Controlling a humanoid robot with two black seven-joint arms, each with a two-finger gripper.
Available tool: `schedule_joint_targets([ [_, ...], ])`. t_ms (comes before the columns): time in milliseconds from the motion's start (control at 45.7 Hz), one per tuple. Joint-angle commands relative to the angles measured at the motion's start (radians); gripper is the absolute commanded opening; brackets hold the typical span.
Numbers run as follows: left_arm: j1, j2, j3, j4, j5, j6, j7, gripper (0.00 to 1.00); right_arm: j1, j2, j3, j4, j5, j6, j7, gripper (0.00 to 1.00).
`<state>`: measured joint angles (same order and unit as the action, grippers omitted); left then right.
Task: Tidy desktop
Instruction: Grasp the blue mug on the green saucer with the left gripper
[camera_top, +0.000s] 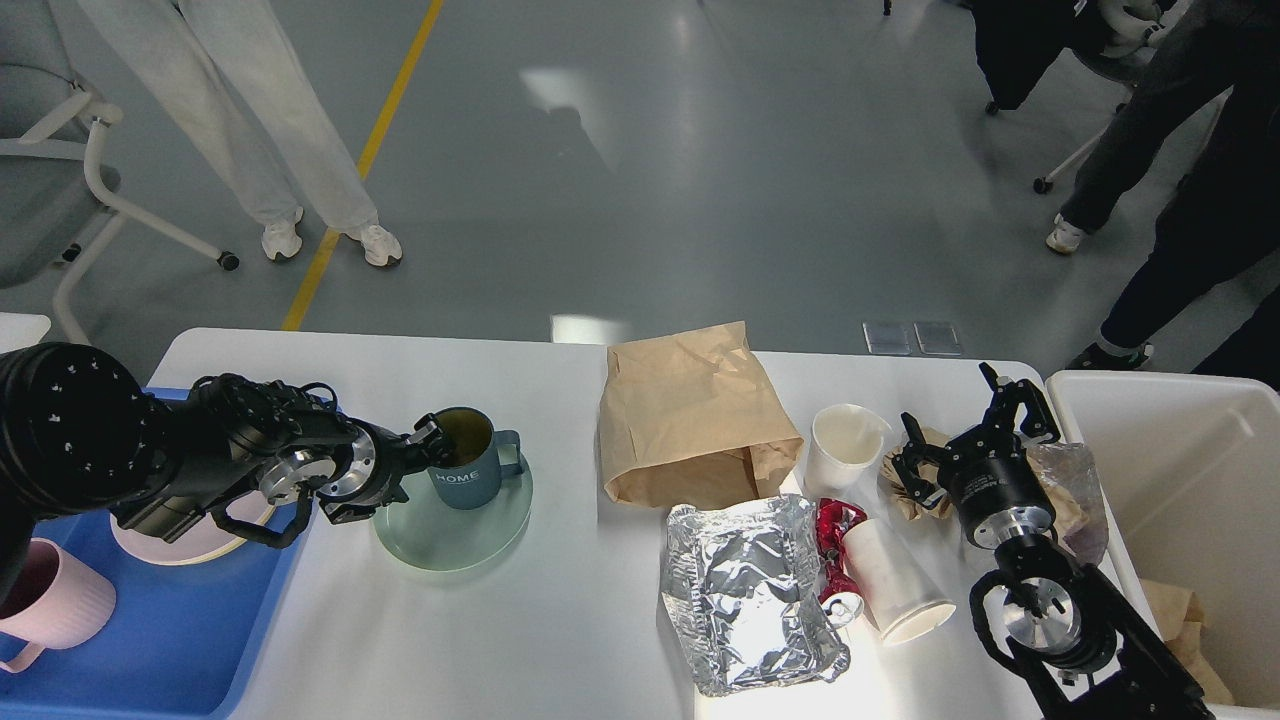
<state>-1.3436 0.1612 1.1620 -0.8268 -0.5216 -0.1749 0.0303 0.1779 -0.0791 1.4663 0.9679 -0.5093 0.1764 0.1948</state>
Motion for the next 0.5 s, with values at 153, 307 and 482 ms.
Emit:
schedule_joint_targets([
  [153,0.006,0.006,-0.012,-0.002,0.035,-0.043,-0.001,0.0,0.0,0.001,0.0,0.0,0.0,0.0,0.0,1.0],
  [307,0.004,0.006,-0.012,0.0,0.048,-0.054,0.003,0.0,0.0,0.001,0.0,0.0,0.0,0.0,0.0,1.0],
  [482,-0.005,0.006,-0.013,-0.002,0.06,-0.072,0.002,0.0,0.0,-0.001,0.0,0.0,0.0,0.0,-0.002,1.0],
])
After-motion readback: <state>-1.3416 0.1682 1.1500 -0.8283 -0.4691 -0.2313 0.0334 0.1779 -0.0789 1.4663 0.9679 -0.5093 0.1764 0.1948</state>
